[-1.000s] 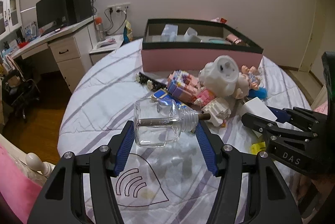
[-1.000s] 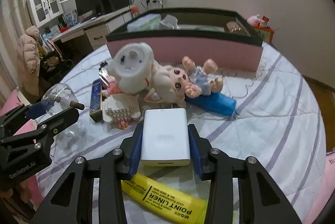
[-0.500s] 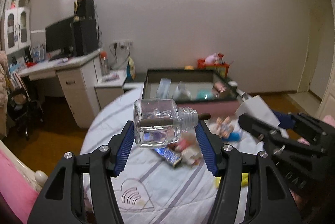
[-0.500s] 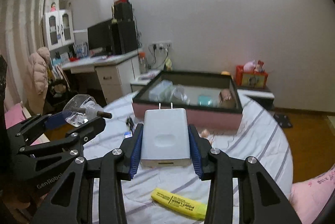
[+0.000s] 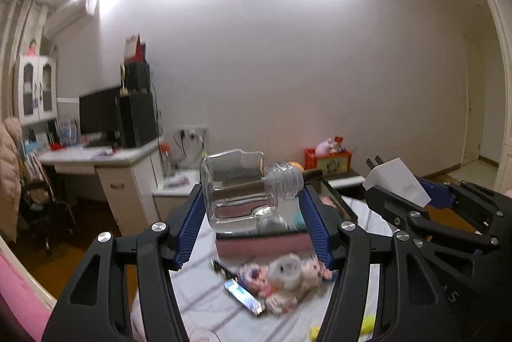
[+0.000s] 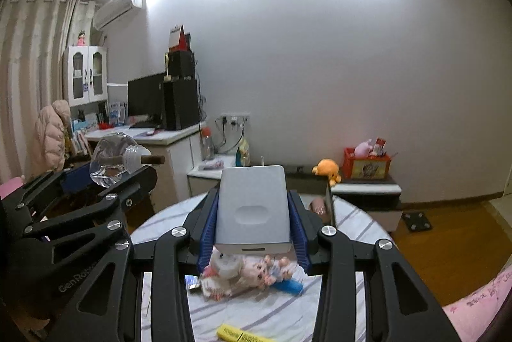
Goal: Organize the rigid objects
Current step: 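Lift the white charger with the right tool while the left tool lifts the glass bottle, then lower the charger into the tray with the right tool while the left tool releases the bottle there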
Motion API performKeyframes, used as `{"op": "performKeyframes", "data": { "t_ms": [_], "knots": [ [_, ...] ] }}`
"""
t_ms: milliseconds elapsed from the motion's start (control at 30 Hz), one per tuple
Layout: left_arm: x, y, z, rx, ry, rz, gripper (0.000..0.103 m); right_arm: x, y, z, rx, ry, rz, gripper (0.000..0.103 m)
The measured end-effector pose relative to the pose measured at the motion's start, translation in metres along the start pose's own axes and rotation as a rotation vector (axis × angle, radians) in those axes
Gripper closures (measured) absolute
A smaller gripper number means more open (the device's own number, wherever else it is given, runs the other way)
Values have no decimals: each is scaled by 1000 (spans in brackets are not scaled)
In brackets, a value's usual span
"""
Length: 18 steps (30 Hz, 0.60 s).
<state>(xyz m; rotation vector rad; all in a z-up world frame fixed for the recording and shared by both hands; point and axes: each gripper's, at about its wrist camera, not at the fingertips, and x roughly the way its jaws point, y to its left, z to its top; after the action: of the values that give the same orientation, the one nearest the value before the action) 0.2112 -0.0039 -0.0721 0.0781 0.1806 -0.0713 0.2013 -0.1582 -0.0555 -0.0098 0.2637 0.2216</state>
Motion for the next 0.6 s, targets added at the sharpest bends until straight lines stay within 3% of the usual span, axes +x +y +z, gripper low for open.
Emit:
{"op": "performKeyframes", "data": {
  "t_ms": [267,600],
  "knots": [
    [19,-1,10,9,-31,-8,42,13,-2,16,-12,-29,-13,61],
    [99,-4,18,56,39,-6,42,87,-17,25,-32,39,-12,61]
  ]
}}
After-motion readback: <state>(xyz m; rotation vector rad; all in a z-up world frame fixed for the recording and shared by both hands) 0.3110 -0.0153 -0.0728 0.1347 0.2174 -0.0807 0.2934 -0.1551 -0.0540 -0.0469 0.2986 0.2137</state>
